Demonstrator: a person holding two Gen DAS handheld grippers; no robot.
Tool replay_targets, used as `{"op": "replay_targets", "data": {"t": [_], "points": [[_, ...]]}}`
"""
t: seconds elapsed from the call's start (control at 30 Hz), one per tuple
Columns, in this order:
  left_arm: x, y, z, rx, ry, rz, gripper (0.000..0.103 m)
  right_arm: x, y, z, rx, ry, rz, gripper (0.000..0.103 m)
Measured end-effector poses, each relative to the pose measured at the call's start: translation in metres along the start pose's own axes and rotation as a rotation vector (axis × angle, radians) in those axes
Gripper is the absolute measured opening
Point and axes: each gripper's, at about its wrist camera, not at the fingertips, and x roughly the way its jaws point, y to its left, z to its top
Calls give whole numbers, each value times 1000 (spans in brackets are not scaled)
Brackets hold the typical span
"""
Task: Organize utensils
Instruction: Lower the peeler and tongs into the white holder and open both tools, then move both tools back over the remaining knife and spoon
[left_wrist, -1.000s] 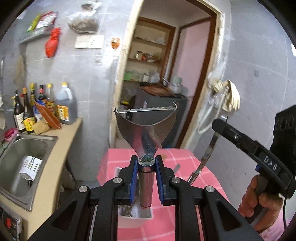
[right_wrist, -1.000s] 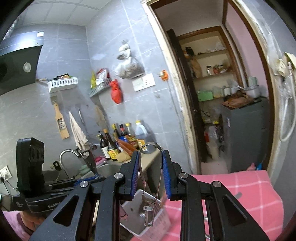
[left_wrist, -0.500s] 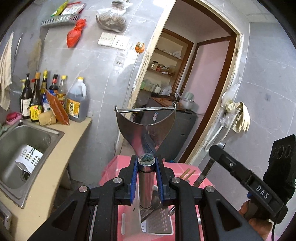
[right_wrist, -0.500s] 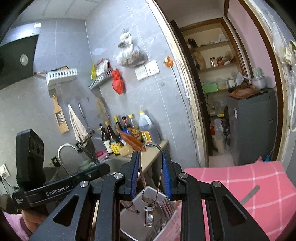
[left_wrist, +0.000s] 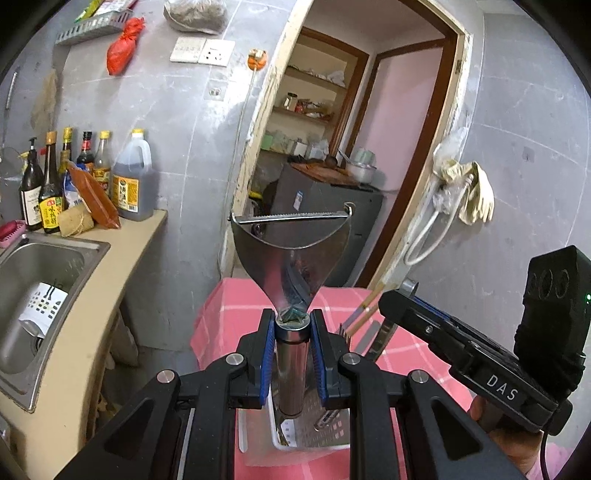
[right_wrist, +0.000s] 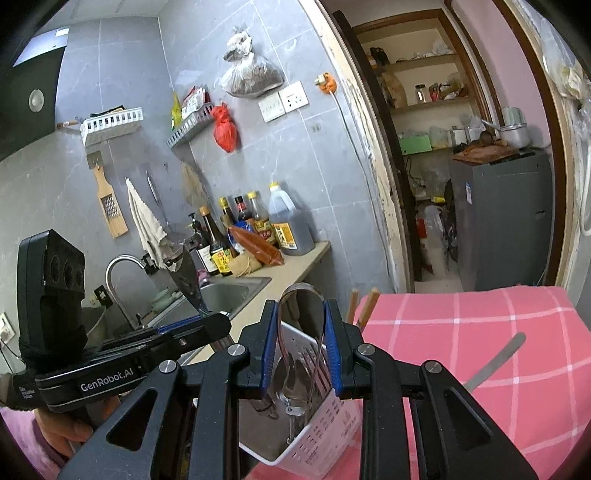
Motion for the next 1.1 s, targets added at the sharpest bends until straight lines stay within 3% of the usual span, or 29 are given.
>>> {"op": "replay_targets", "data": {"t": [0.43, 0.63, 0.73, 1.0, 1.1], "points": [[7, 3, -6, 0, 89, 15, 18, 5, -3, -9, 26, 47, -1, 22], [11, 1, -13, -17, 146, 17, 34, -12, -9, -6, 46, 10, -44, 28], [10, -1, -16, -17, 146, 14, 49, -22, -15, -3, 61, -5, -63, 30], [3, -11, -15, -24, 123, 13, 59, -48, -28, 1, 77, -32, -106, 30], [-5, -16, -14, -37, 90, 16, 66, -60, -30, 2, 71, -56, -129, 39]]}}
